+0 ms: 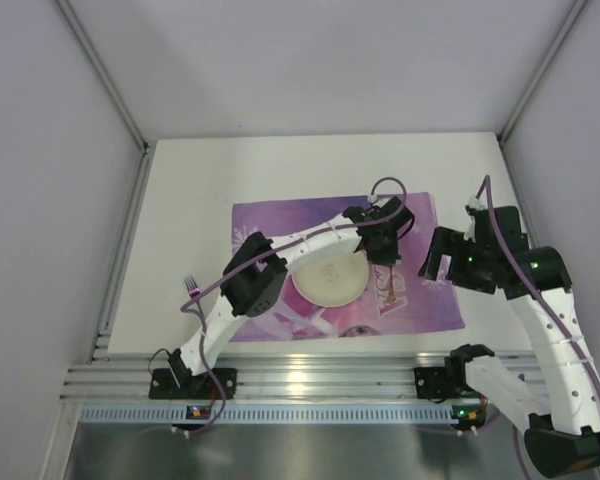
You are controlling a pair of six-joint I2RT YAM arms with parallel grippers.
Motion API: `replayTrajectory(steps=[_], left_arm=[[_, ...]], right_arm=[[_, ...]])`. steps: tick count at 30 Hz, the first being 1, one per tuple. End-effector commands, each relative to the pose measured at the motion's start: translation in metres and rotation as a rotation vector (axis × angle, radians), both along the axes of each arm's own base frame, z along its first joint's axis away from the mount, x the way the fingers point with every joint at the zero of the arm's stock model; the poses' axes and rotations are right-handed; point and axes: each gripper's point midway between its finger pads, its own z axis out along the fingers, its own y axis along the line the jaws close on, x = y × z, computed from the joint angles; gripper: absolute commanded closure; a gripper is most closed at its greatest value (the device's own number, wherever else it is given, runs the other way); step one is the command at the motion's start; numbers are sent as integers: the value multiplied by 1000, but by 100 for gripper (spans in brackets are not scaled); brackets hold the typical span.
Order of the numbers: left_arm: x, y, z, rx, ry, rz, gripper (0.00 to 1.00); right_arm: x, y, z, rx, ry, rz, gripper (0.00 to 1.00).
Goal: Set the dinner table for one person
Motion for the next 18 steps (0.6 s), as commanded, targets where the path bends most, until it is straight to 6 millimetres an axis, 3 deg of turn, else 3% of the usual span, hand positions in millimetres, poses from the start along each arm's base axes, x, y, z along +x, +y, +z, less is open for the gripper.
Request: replayTrajectory(steps=[1,7,12,14,17,18], left_arm=[[6,-22,11,-67,-36,48,100],[9,-18,-15,-31,-24,124,100],[10,-11,-13,-15,-36,137,60],[8,-12,-3,-35,-49,129,51],[10,-12,22,-68,-86,108,49],[10,-10,41,-86,-109,103,49]], right_arm=[[-19,-9,-8,-36,46,-13,0],[-34,-10,-9,-27,49,-1,0],[-43,-8,-12,-10,49,13,0],[-45,-7,-14,-4,49,13,0],[-44,-6,-15,1,52,15,0],[-43,-6,-15,1,50,16,0]])
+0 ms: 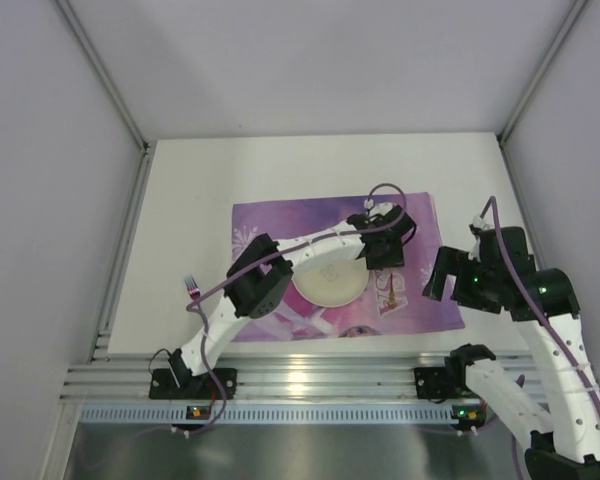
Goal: Set the dinner table for one person
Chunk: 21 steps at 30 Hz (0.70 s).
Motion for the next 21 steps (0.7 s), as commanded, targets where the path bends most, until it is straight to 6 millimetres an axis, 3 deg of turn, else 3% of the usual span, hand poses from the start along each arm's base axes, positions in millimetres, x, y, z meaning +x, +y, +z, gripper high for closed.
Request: replayTrajectory(steps=[1,2,3,5,6,7,8,9,10,11,12,13,14,15,16,17,18,19,21], left_arm=[[9,-3,79,-100,-128,-13,48],[13,2,91,-97,-155,-4,48],[11,13,115,-100,-180,1,47],[15,36,129,-55,-230,29,46],[13,48,159,-83,-269,38,46],[11,70,150,-31,-259,50,45],[9,84,154,-19,-265,62,45],[5,103,180,-45,-301,86,44],[1,134,157,27,-255,122,43],[-2,154,154,52,-245,153,42],[-8,180,166,45,-250,196,42],[-11,222,133,117,-174,286,42],[-19,250,121,149,-129,335,43],[-16,289,129,109,-121,446,44],[-38,318,92,147,-20,478,44],[-46,339,98,103,-26,530,44],[-46,373,89,111,4,619,45],[-62,393,69,138,58,651,45],[-71,433,65,144,70,741,45]], right_arm=[[-3,2,-1,7,11,11,0],[-3,3,-2,10,16,15,0],[-2,3,-1,13,11,14,0],[-1,4,-2,17,15,15,0],[1,5,-2,20,9,15,0],[2,6,-1,22,8,16,0],[3,6,-1,22,10,14,0],[4,6,0,23,7,14,0],[5,6,0,23,5,12,0],[6,7,0,25,4,13,0],[9,7,0,28,0,15,0],[10,8,0,31,-1,15,0],[12,10,-2,40,5,14,0],[13,11,-3,43,2,17,0],[14,12,-4,47,6,16,0],[16,14,-5,55,7,17,0],[17,15,-5,58,6,20,0],[17,15,-6,59,11,19,0],[20,16,-8,62,10,22,0]])
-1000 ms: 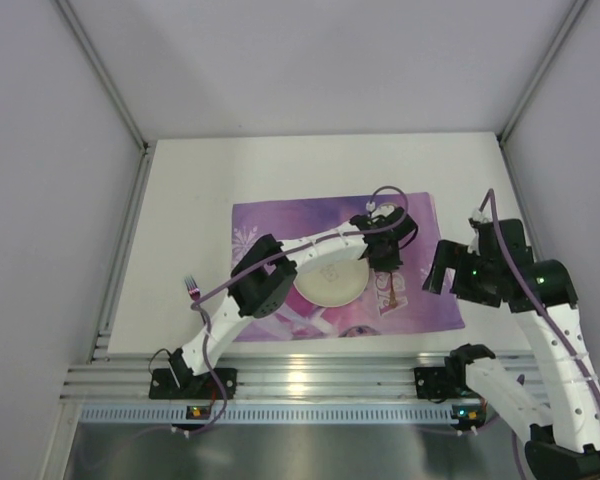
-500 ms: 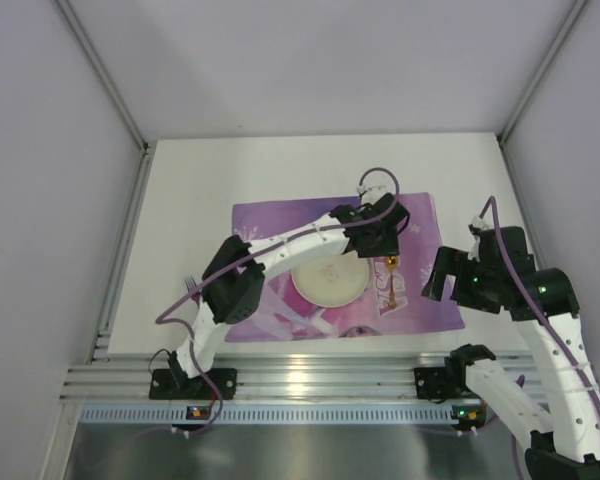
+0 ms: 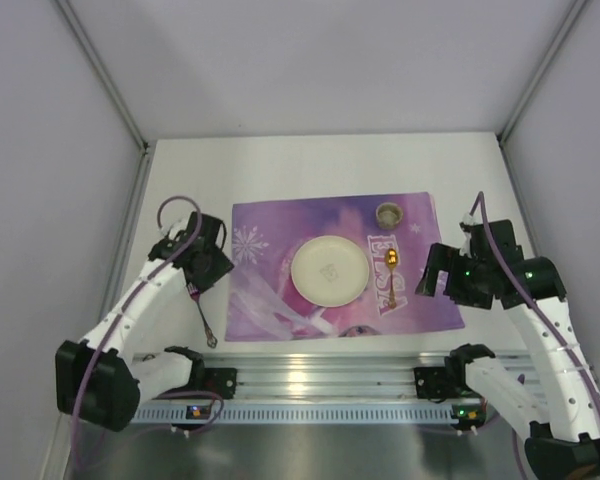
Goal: Set the dinner table for one person
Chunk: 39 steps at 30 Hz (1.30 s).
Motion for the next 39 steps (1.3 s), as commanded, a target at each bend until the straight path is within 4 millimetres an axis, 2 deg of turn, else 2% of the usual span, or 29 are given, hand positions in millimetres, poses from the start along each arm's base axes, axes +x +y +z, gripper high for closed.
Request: replayTrajectory(steps=[1,3,5,12,17,26,32,33,36,37,39], left_arm=[[-42,44,-29,-20,135,81,45],[-47,62,-40,-30,188,121,46],[-52,69,-53,-23,259,140,46],[-41,91,-76,-15,312,200,50],[-33,98,-87,10,301,210,57],[-39,120,-111,129,322,248,63],[-41,118,-130,118,352,248,66],[-39,117,-131,114,346,248,70],[-37,116,-138,106,353,251,73],[-35,116,-142,108,354,252,81],[-32,117,-144,113,362,248,88]], right_arm=[[12,7,1,33,-29,1,0],[14,9,-1,42,-29,3,0],[16,12,-4,50,-21,9,0],[19,11,-4,40,-14,12,0],[18,9,-8,28,-6,6,0],[21,6,-11,7,9,-1,0],[23,3,-16,-14,26,-5,0],[23,3,-18,-17,35,-7,0],[24,3,-19,-23,43,-6,0],[25,2,-18,-26,41,-8,0],[26,2,-18,-30,44,-11,0]])
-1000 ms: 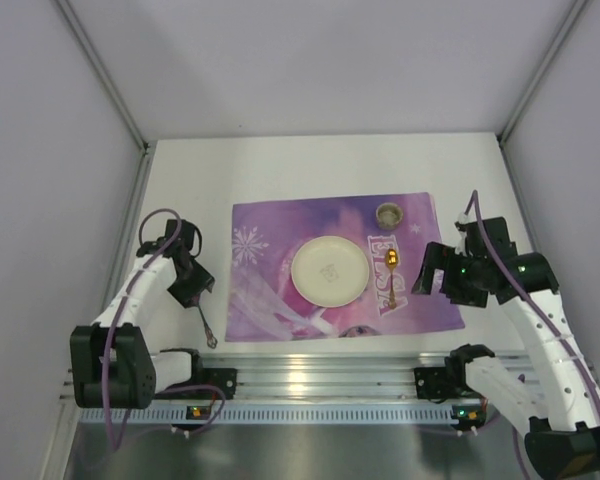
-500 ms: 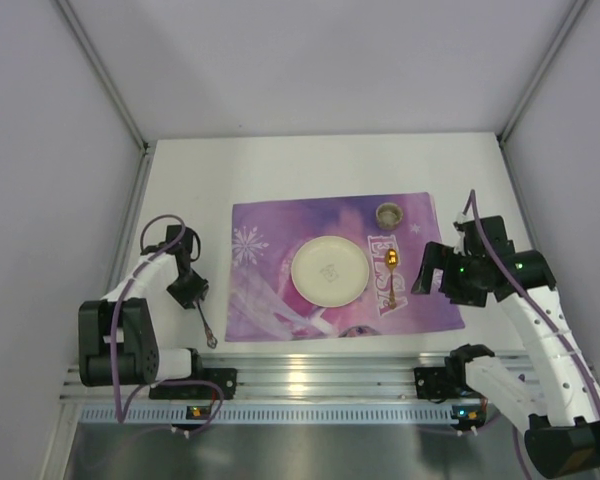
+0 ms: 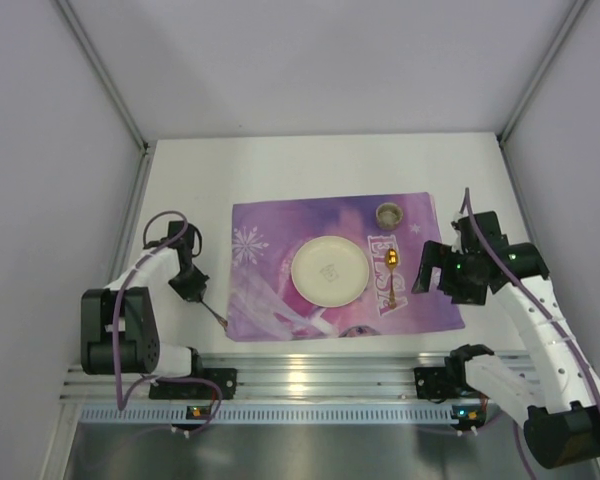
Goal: Set the dinner table for one person
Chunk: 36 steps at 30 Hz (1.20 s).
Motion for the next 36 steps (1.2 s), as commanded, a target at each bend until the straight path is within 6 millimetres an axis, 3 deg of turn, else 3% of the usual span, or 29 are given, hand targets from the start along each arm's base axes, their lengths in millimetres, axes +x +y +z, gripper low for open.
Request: replayTrajectory(steps=[1,3,7,13,14,15,17,19,20,23,25,26,27,31,36], left_arm=[[5,13,-34,59,28,24,95],[14,16,-31,75,19,12,100],[33,24,-15,117,7,-23,100],[81,26,58,145,-126,-116,100],[97,18,78,135,-182,-150,100],[100,15,87,135,-191,-168,100],[120,-13,110,119,-257,-266,100],[128,-36,111,90,-262,-343,100],[134,-60,118,76,-279,-423,100],[139,-108,108,58,-250,-596,100],[138,-136,90,63,-204,-702,100],[142,-143,90,71,-197,-732,100],[141,-146,73,89,-145,-747,100],[137,-161,49,103,-79,-818,100],[125,-167,35,149,-26,-903,100]], right_arm=[[13,-1,5,-15,-50,-4,0],[14,-2,4,-19,-46,-7,0],[16,-2,5,-21,-46,-10,0],[20,-2,9,-22,-67,-19,0],[20,-2,8,-18,-68,-20,0],[21,-1,7,-14,-70,-23,0],[21,1,5,-4,-64,-24,0],[23,2,4,3,-67,-23,0],[23,2,3,2,-66,-22,0],[24,2,6,0,-70,-20,0],[24,1,7,-4,-76,-19,0],[23,1,7,-6,-75,-16,0],[22,0,7,-10,-73,-18,0],[19,-3,9,-22,-72,-22,0],[14,-6,9,-33,-76,-27,0]])
